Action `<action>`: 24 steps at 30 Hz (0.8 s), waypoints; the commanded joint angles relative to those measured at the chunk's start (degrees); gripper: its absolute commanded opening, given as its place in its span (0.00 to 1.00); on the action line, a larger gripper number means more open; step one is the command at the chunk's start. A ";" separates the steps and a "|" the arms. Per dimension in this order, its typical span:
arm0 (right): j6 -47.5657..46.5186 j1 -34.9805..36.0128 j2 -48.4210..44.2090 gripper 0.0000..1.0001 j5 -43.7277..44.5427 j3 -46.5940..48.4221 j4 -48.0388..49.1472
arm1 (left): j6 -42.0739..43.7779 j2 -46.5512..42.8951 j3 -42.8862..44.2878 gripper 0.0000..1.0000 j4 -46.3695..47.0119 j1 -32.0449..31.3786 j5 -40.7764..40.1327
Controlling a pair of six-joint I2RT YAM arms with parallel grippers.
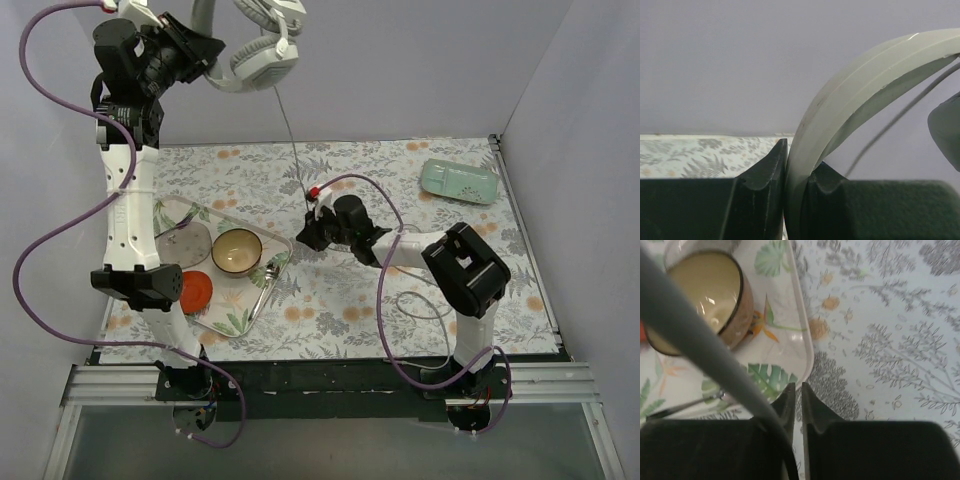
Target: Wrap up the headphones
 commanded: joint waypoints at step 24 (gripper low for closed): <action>-21.61 24.97 -4.74 0.01 23.57 50.20 -75.29 | 38.46 2.76 -26.64 0.00 33.73 0.41 -40.53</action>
